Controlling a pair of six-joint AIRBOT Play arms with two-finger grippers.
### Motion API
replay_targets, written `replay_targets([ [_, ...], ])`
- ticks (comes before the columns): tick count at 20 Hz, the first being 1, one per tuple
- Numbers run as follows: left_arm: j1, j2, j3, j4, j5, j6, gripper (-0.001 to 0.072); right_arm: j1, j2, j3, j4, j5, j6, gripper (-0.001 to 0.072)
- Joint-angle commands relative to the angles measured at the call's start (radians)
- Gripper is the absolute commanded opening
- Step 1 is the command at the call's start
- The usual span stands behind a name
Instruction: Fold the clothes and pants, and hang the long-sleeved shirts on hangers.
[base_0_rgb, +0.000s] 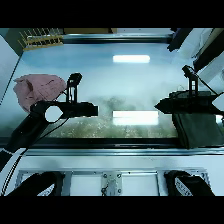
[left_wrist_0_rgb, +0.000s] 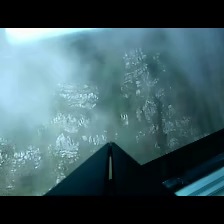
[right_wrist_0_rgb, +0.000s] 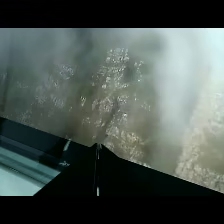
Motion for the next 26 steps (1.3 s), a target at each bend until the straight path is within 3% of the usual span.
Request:
replay_targets([
  [1, -0.001, -0.001, 0.0, -0.002, 0.0, 0.0, 0.0006, 0.001, -0.001, 0.001, 0.0, 0.0, 0.0, 0.0014],
  [3, -0.001, -0.001, 0.0, 0.01, 0.008, 0.001, 0.0007, 0.001, -0.001, 0.001, 0.0, 0.0, 0.0, 0.0014],
  [4, 0.005, 0.0, 0.003, 0.038, 0.023, 0.017, 0.0099, 0.001, -0.001, 0.001, 0.0, 0.0, 0.0, 0.0014],
  [5, 0.019, -0.001, 0.018, 0.09, 0.031, 0.041, 0.0541, 0.001, -0.001, 0.001, 0.0, 0.0, 0.0, 0.0014],
  [6, 0.052, -0.008, 0.048, 0.168, 0.045, 0.037, 0.0699, 0.001, -0.001, 0.001, 0.0, 0.0, 0.0, 0.0014],
  [10, 0.317, -0.151, 0.267, 0.371, 0.061, 0.037, 0.0683, 0.001, -0.001, 0.001, 0.0, 0.0, 0.0, 0.0014],
  [16, 0.695, -0.541, 0.543, 0.366, 0.081, 0.037, 0.0683, 0.001, -0.001, 0.001, 0.0, 0.0, 0.0, 0.0014],
  [20, 0.795, -0.772, 0.649, 0.364, 0.079, 0.007, 0.0683, 0.001, -0.001, 0.001, 0.0, 0.0, 0.0, 0.0014],
  [26, 0.789, -0.975, 0.74, 0.363, 0.075, -0.005, 0.0684, 0.001, -0.001, 0.001, 0.0, 0.0, 0.0, 0.0014],
])
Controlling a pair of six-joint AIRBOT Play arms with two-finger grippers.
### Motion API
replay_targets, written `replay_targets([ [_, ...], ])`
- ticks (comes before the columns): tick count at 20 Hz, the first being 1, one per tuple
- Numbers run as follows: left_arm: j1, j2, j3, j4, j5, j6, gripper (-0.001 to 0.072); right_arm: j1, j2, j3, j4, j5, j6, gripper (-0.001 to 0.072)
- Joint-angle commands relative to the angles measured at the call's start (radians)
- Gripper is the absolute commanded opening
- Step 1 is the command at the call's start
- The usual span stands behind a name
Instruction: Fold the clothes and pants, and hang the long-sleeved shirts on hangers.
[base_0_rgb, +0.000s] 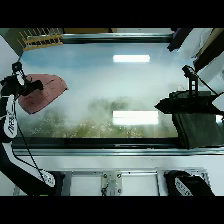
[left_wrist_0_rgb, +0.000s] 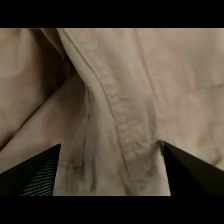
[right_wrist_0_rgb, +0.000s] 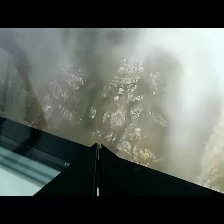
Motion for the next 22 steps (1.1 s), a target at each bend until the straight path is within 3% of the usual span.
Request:
replay_targets([
  [1, -0.005, -0.11, 0.073, 0.0, -0.025, -0.008, 0.0683, 0.001, 0.0, 0.001, 0.0, 0.0, 0.0, 0.0014],
  [2, -0.017, -0.121, 0.093, 0.0, -0.048, -0.018, 0.0656, 0.001, 0.0, 0.001, 0.0, 0.0, 0.0, 0.0014],
  [4, -0.046, -0.113, 0.128, -0.002, -0.097, -0.043, 0.008, 0.001, 0.0, 0.001, 0.0, 0.0, 0.0, 0.0014],
  [5, -0.069, -0.099, 0.151, -0.01, -0.129, -0.043, 0.0006, 0.001, 0.0, 0.001, 0.0, 0.0, 0.0, 0.0014],
  [9, -0.214, 0.053, 0.186, -0.096, -0.293, 0.004, 0.0006, 0.001, 0.0, 0.001, 0.0, 0.0, 0.0, 0.0014],
  [14, -0.52, 0.225, 0.185, -0.158, -0.514, 0.008, 0.0006, 0.001, 0.0, 0.001, 0.0, 0.0, 0.0, 0.0014],
  [17, -0.729, 0.243, 0.185, -0.156, -0.497, -0.029, 0.0006, 0.001, 0.0, 0.001, 0.0, 0.0, 0.0, 0.0014],
  [20, -0.91, 0.203, 0.185, -0.153, -0.379, -0.037, 0.0006, 0.001, 0.0, 0.001, 0.0, 0.0, 0.0, 0.0014],
  [21, -0.951, 0.184, 0.185, -0.153, -0.334, -0.037, 0.0033, 0.001, 0.0, 0.001, 0.0, 0.0, 0.0, 0.0014],
  [22, -0.983, 0.166, 0.185, -0.153, -0.295, -0.037, 0.0376, 0.001, 0.0, 0.001, 0.0, 0.0, 0.0, 0.0014],
])
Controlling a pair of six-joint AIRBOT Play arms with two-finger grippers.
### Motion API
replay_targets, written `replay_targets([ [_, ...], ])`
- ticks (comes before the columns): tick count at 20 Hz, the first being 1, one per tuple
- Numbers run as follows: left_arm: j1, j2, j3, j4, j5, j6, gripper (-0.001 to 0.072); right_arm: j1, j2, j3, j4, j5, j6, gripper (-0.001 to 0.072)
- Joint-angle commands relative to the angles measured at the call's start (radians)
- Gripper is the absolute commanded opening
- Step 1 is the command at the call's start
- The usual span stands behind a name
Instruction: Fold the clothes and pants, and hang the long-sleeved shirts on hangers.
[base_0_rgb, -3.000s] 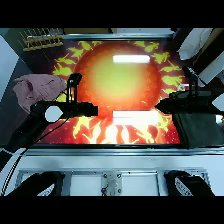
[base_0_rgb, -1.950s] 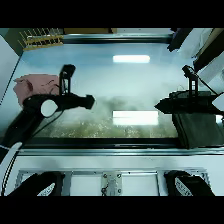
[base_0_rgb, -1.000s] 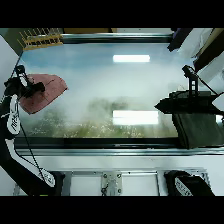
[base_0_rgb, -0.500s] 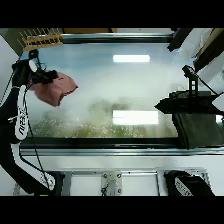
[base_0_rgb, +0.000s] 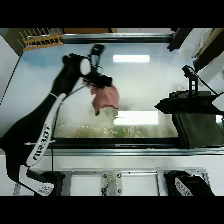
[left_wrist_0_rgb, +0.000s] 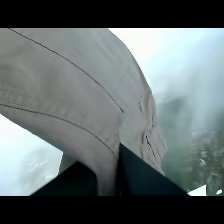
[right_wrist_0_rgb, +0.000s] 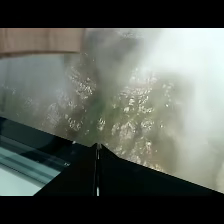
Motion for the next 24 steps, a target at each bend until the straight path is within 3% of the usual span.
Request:
replay_targets([
  [1, -0.15, -0.041, 0.002, 0.003, 0.116, -0.026, 0.0664, 0.001, 0.0, 0.001, 0.0, 0.0, 0.0, 0.0014],
  [4, -0.115, -0.027, 0.002, 0.002, 0.074, -0.077, 0.0682, 0.001, 0.0, 0.001, 0.0, 0.0, 0.0, 0.0014],
  [11, 0.038, -0.064, -0.001, -0.01, -0.119, -0.08, 0.0682, 0.0, 0.0, 0.001, 0.0, 0.0, -0.007, 0.0014],
  [14, 0.05, -0.134, -0.008, -0.111, -0.195, -0.064, 0.0682, 0.0, 0.0, 0.001, 0.0, 0.0, -0.007, 0.0014],
  [18, 0.033, -0.129, -0.196, -0.143, -0.185, -0.057, 0.0683, 0.001, 0.0, 0.001, 0.003, -0.019, -0.007, 0.0014],
  [24, 0.029, -0.106, -0.382, -0.408, 0.006, -0.056, 0.0683, 0.0, 0.0, 0.0, 0.045, -0.038, -0.006, 0.0014],
])
